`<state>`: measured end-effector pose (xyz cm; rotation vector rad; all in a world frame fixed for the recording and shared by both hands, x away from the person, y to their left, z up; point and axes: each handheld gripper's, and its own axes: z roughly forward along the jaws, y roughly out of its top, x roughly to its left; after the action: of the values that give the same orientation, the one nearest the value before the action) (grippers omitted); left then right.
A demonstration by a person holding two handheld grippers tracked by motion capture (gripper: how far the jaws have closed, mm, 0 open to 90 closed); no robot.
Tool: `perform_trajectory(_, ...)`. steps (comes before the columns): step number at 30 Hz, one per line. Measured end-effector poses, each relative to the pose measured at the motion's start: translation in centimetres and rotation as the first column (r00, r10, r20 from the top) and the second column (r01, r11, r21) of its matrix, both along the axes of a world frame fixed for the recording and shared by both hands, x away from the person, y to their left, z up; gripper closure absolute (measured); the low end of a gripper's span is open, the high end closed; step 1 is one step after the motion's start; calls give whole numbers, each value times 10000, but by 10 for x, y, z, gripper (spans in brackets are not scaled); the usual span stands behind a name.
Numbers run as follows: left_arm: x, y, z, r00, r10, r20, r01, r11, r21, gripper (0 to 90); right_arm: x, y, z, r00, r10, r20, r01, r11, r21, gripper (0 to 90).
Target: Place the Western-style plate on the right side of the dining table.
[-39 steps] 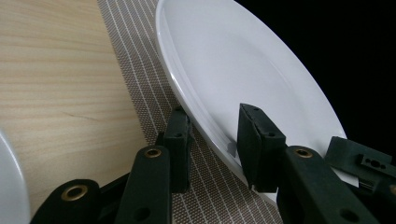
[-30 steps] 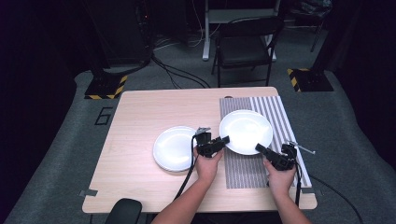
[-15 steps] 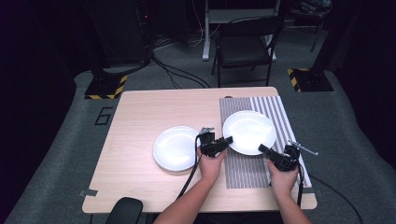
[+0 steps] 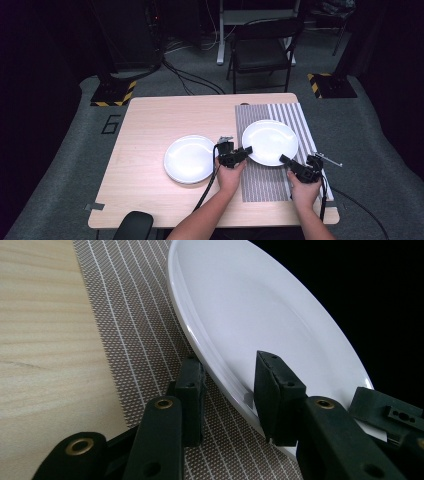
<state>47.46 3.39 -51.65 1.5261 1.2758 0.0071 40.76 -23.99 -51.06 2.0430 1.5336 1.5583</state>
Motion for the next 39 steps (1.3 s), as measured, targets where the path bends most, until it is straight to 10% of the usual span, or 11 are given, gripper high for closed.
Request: perform_trajectory(39,14,-18,-14,9987,84,-508,-67,9994,339,649,13,-11,-14,9981,-414,-445,396,9984,-415,641)
